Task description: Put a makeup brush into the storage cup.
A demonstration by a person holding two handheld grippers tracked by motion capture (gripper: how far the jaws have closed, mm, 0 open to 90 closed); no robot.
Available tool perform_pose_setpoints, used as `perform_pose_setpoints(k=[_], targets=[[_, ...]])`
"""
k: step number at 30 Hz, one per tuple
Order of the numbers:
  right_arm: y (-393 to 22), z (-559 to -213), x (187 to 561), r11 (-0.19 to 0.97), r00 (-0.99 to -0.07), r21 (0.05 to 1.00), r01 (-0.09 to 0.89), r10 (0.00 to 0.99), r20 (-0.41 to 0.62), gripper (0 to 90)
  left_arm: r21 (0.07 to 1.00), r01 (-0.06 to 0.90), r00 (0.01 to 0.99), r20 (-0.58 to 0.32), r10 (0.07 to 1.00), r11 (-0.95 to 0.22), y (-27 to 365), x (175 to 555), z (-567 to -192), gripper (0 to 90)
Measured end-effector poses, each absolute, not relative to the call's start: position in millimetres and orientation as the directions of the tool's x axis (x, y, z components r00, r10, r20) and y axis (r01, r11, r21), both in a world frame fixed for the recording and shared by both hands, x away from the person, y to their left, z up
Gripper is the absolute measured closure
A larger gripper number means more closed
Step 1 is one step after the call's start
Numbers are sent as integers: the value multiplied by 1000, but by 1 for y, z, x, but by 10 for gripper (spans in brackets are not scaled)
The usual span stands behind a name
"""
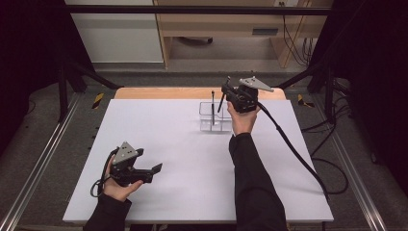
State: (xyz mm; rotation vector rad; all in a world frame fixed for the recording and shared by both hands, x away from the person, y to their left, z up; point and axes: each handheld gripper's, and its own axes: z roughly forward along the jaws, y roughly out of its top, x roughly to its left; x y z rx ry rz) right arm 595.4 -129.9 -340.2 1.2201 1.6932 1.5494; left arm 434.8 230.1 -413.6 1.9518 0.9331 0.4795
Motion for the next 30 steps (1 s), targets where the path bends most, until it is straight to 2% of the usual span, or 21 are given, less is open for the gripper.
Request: perform_pose_setpoints(k=[30], targets=[[-117, -365, 619, -26, -410, 955, 295, 899, 151, 838, 850, 420, 644, -33, 764, -318, 230, 435, -414, 108]])
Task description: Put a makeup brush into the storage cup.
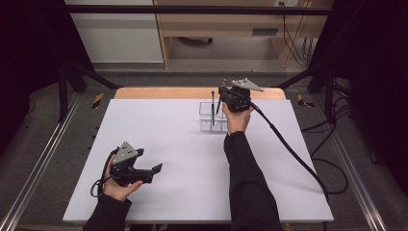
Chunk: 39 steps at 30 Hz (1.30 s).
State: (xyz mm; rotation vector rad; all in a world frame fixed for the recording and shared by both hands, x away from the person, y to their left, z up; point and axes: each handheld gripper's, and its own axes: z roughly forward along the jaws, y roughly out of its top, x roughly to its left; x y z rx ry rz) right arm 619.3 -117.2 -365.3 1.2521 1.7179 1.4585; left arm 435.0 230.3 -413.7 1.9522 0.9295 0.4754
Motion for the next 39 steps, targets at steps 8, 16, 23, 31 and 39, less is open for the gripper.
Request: perform_pose_setpoints(k=[8, 16, 23, 31, 39], targets=[[-111, -377, 621, -17, -408, 947, 320, 900, 154, 838, 852, 418, 643, -31, 765, -317, 231, 434, -413, 109], [-109, -386, 621, -8, -404, 941, 337, 902, 152, 838, 853, 417, 643, -31, 765, -315, 231, 434, -413, 109], [-104, -393, 621, 6, -409, 936, 352, 900, 148, 838, 852, 417, 642, -30, 766, -316, 232, 434, -413, 109], [-104, -401, 621, 18, -405, 929, 370, 903, 143, 838, 852, 419, 642, -32, 766, -315, 232, 435, -413, 109], [-103, -410, 620, 26, -404, 920, 390, 903, 145, 838, 851, 419, 642, -30, 766, -317, 231, 435, -413, 110]])
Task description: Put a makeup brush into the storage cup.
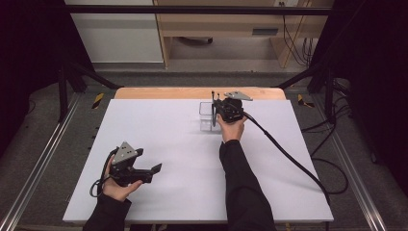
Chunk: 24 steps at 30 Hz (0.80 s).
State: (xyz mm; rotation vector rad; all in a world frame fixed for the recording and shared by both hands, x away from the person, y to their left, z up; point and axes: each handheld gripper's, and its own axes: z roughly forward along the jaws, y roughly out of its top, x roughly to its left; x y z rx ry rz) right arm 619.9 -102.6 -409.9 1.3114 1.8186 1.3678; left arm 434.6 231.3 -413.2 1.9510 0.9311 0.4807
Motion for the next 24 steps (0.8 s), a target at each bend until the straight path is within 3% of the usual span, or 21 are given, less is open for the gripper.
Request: perform_pose_setpoints(k=[18, 24], targets=[[-102, -413, 614, 52, -414, 909, 413, 900, 136, 792, 848, 420, 644, -29, 765, -322, 230, 434, -413, 110], [-103, -407, 602, 72, -435, 906, 418, 891, 130, 680, 850, 418, 643, -27, 765, -321, 230, 434, -413, 111]])
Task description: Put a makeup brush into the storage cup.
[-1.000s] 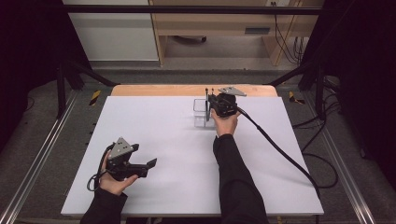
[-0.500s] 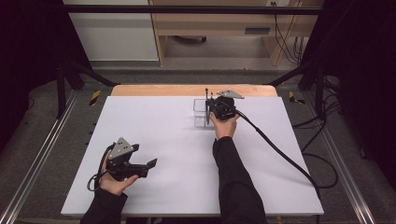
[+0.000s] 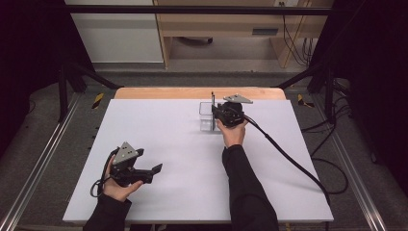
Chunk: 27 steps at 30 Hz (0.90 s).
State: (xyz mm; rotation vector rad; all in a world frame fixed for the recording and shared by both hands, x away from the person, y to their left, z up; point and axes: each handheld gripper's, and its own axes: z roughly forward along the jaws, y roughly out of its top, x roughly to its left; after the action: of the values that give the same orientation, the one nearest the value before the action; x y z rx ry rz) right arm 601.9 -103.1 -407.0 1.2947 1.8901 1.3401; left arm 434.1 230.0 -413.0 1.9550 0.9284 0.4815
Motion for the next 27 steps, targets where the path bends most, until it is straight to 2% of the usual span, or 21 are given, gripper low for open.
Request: perform_pose_setpoints(k=[9, 16, 23, 27], targets=[[-113, -402, 581, 97, -475, 909, 405, 872, 119, 550, 854, 415, 639, -27, 768, -314, 231, 434, -412, 108], [-124, -395, 562, 95, -529, 908, 409, 835, 151, 400, 855, 419, 632, -31, 774, -307, 233, 435, -414, 101], [-132, -392, 543, 105, -551, 915, 390, 823, 140, 267, 859, 416, 626, -32, 779, -299, 235, 436, -414, 102], [-138, -393, 534, 112, -560, 916, 385, 817, 135, 216, 859, 415, 623, -29, 781, -299, 235, 436, -414, 101]])
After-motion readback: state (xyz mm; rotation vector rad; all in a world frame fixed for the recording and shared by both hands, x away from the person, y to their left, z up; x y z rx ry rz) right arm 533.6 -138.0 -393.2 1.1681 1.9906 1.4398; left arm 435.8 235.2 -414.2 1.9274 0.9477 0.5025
